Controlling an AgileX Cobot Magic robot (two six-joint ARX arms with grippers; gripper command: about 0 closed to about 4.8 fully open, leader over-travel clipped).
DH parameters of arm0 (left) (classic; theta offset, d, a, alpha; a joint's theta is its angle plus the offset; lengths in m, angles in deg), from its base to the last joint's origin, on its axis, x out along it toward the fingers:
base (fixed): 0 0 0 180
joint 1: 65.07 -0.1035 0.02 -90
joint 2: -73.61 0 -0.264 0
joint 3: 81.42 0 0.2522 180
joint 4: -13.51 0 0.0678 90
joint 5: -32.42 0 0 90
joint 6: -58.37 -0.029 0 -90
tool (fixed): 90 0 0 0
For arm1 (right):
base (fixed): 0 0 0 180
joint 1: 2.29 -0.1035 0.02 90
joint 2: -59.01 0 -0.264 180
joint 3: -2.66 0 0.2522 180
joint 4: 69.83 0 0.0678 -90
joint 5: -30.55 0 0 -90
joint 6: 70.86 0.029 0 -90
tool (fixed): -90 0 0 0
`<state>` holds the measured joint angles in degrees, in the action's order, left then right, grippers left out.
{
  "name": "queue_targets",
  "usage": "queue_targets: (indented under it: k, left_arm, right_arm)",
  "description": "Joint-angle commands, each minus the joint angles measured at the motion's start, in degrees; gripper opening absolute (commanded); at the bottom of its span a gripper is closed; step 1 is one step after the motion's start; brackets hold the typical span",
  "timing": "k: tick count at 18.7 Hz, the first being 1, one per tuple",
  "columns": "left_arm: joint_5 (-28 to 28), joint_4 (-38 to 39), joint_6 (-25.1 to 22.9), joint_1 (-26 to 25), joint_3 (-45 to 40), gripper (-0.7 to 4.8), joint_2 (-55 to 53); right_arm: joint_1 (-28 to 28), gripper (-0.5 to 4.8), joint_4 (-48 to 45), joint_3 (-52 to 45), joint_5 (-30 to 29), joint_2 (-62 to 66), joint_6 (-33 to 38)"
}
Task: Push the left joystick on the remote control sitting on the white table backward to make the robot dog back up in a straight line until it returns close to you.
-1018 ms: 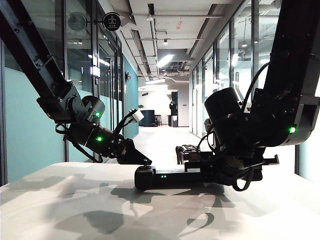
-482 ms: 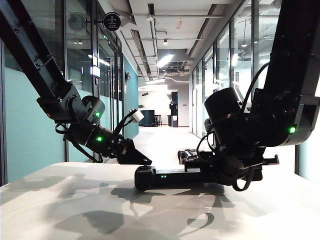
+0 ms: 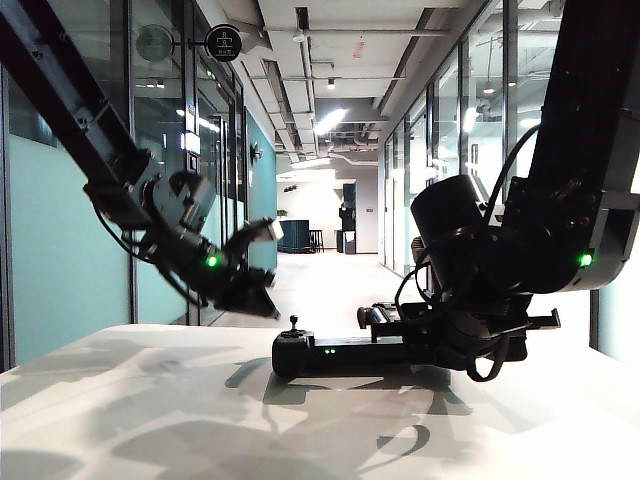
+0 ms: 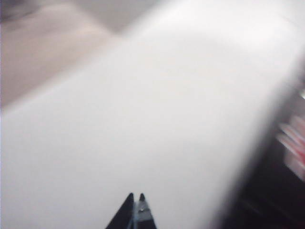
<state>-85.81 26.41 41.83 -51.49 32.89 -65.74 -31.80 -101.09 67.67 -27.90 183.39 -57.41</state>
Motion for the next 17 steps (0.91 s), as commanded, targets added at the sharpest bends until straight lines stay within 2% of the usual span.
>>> queue_targets:
  k: [1, 2, 6, 12, 14, 17]
  left_arm:
    - [7.17, -0.52, 6.62, 0.00, 0.46, -0.06, 1.92]
    - [9.60, -0.44, 8.24, 0.07, 0.46, -0.06, 3.15]
    - [10.03, -0.39, 8.66, 0.15, 0.44, -0.06, 6.27]
    - [10.71, 2.14, 8.87, 0.15, 0.42, -0.06, 11.39]
    - [11.89, 3.15, 10.88, 0.15, 0.42, -0.06, 12.31]
    - [14.01, 4.94, 11.19, 0.15, 0.39, -0.06, 14.12]
  right_arm:
    - [-0.09, 2.29, -1.49, 0.20, 0.87, -0.39, -0.22]
    - [-0.09, 2.30, -1.51, 0.20, 0.61, -0.39, -0.22]
    - [-0.09, 2.76, -1.51, 0.20, 0.48, -0.39, -0.22]
    - [-0.15, 2.74, -1.16, 0.17, 0.48, -0.98, -1.73]
    - [-0.17, 2.74, -0.83, 0.13, 0.48, -1.86, -1.73]
    - [-0.17, 2.74, 2.10, 0.09, 0.48, -4.57, -3.19]
